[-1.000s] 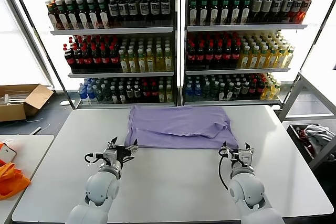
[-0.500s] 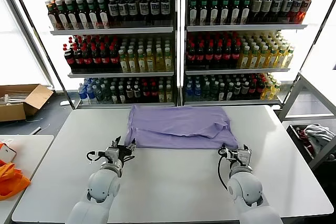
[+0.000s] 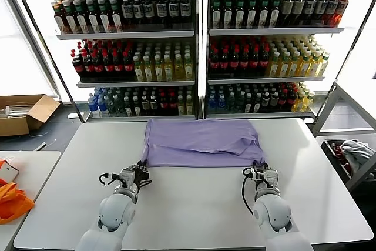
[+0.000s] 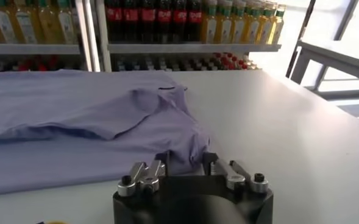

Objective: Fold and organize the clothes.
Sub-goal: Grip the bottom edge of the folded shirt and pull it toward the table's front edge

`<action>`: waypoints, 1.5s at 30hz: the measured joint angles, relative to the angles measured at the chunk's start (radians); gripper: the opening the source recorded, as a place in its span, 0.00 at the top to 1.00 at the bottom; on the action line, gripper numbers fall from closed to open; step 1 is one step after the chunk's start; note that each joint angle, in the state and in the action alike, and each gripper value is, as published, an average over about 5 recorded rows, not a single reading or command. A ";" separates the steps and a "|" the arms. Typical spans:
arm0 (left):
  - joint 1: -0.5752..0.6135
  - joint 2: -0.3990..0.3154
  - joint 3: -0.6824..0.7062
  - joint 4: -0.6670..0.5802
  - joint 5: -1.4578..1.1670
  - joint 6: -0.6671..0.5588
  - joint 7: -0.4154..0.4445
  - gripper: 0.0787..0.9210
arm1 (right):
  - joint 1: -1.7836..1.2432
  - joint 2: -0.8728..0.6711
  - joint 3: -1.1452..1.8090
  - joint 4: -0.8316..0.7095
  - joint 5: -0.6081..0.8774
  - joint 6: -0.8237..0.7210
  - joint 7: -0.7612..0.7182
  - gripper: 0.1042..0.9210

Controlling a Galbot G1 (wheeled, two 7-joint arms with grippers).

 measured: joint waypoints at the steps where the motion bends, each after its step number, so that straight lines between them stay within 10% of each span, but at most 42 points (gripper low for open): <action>1: 0.002 0.000 0.001 -0.002 0.001 0.000 0.000 0.95 | -0.002 0.000 0.000 0.001 0.000 0.000 -0.001 0.84; 7: 0.022 -0.003 0.008 -0.019 0.012 -0.003 -0.002 0.99 | -0.019 -0.002 -0.002 0.021 -0.002 0.004 -0.002 0.98; 26: 0.181 0.013 -0.026 -0.212 0.057 -0.007 -0.025 0.99 | -0.178 0.015 0.018 0.278 -0.047 -0.004 0.011 0.98; 45: 0.585 0.061 -0.125 -0.515 0.094 -0.073 -0.063 0.99 | -0.583 -0.037 0.000 0.500 -0.198 0.090 0.056 0.98</action>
